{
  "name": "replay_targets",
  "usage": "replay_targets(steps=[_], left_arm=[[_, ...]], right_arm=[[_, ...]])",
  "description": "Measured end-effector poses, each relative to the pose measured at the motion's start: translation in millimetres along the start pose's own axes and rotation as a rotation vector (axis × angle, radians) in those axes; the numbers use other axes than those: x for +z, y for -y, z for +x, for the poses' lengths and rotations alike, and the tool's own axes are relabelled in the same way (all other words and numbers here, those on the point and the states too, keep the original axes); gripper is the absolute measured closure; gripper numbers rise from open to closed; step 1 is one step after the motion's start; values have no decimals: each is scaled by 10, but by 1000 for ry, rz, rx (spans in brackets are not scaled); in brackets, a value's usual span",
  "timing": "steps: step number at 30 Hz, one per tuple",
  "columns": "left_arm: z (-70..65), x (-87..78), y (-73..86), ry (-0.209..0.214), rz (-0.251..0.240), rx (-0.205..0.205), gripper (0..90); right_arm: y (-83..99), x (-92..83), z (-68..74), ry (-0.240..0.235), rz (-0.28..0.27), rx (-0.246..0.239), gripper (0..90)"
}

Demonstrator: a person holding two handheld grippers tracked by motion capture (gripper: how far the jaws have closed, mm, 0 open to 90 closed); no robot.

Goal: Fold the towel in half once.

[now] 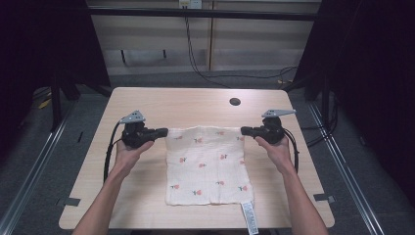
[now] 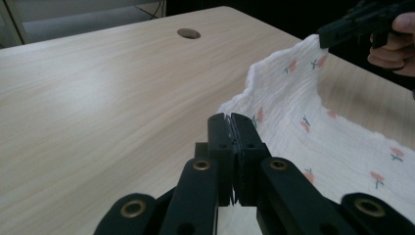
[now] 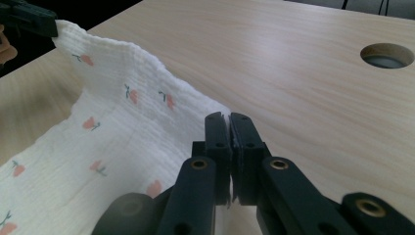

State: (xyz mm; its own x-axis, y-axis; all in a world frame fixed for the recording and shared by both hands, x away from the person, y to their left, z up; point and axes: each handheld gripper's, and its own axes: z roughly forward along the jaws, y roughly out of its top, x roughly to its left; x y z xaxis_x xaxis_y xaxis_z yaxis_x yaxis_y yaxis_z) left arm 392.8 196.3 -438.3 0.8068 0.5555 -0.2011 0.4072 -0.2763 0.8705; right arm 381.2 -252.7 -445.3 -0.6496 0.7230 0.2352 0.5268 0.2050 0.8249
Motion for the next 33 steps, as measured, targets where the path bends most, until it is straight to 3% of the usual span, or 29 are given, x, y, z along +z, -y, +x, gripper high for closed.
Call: replay_targets(steps=[5, 8, 13, 15, 21, 25, 33], left_arm=[[-113, -70, 1, 7, 13, 38, 885], [-188, -154, -24, 21, -13, 64, 885], [-223, -213, -23, 20, -26, 65, 885], [-220, -222, -2, -37, -8, 69, 886], [-236, -286, 11, -10, -27, 59, 886], [-301, -339, 8, 6, -23, 74, 886], [-344, -415, 117, 15, -32, 55, 886]], right_arm=[[29, -78, 95, -16, 3, -25, 871], [-10, -137, 166, -30, -9, -47, 870], [-31, -224, 222, -43, -14, -63, 870], [-21, -243, 227, -43, -11, -63, 870], [-1, -312, 250, -56, -29, -45, 867], [17, -368, 337, -61, -10, -72, 867], [28, -469, 481, -64, 4, -100, 866]])
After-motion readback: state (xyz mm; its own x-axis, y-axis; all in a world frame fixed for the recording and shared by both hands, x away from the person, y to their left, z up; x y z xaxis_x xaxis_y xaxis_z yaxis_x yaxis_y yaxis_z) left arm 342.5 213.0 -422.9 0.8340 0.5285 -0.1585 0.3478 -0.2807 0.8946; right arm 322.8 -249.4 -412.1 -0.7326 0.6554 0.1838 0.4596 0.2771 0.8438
